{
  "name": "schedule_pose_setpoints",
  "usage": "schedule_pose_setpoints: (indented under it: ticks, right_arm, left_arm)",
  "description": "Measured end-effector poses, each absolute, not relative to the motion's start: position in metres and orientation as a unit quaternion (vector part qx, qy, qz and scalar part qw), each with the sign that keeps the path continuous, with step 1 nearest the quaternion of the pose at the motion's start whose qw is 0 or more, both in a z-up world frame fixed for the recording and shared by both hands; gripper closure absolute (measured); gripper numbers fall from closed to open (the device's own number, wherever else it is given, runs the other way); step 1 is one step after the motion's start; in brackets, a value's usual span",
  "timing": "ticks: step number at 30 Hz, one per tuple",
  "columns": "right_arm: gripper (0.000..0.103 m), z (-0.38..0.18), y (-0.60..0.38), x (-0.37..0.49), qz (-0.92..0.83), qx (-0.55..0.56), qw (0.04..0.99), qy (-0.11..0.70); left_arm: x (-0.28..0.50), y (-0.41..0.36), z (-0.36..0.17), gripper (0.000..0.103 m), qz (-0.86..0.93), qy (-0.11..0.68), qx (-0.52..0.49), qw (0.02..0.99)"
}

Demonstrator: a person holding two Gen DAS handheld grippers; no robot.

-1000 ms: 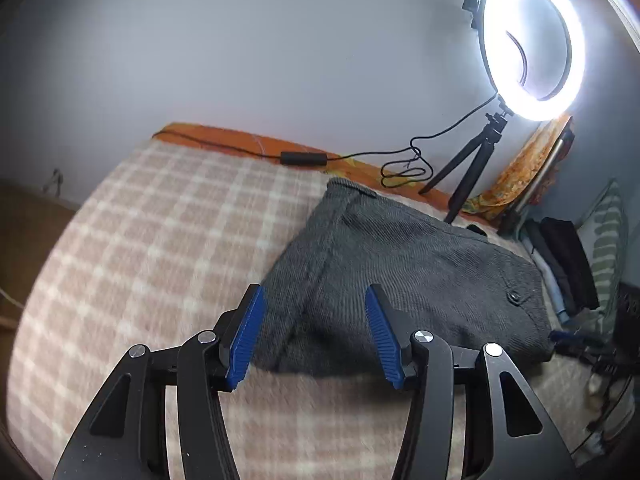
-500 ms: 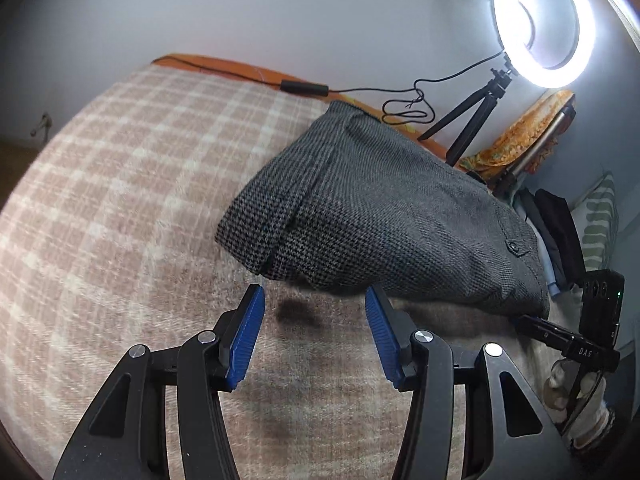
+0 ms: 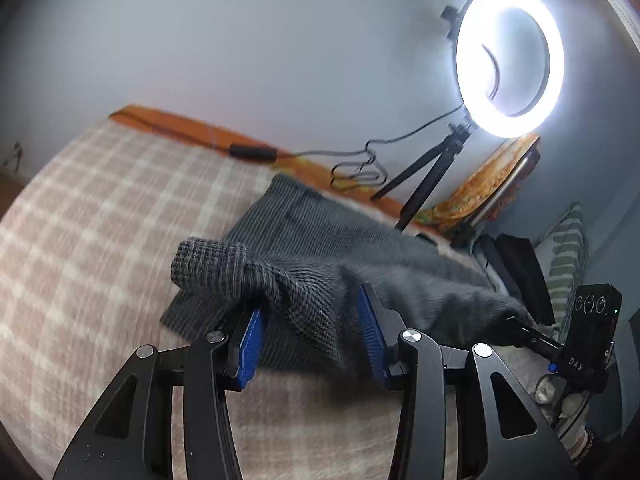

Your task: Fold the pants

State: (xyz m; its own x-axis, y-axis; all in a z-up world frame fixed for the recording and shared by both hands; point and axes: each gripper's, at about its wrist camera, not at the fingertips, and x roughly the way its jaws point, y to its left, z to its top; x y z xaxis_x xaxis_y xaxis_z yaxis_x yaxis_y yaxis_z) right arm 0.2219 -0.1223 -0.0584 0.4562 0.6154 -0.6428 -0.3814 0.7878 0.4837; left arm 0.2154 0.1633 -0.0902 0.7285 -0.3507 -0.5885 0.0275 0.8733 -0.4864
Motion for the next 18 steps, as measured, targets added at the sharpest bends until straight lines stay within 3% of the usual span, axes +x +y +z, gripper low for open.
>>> schedule_pose_setpoints:
  ticks: [10,13,18]
  right_arm:
    - [0.062,-0.069,-0.112,0.203,0.335,0.142,0.800,0.478]
    - [0.051,-0.072,-0.088,0.185,0.370,0.102,0.790,0.478]
    - [0.049,-0.081,-0.031,0.162,0.405,-0.009,0.790,0.460]
  left_arm:
    - [0.203,0.151,-0.077,0.061,-0.082,0.366,-0.157,0.913]
    - [0.199,0.166,-0.072,0.061,-0.084,0.361,-0.182,0.911]
    - [0.197,0.170,-0.079,0.061,-0.102,0.398,-0.175,0.895]
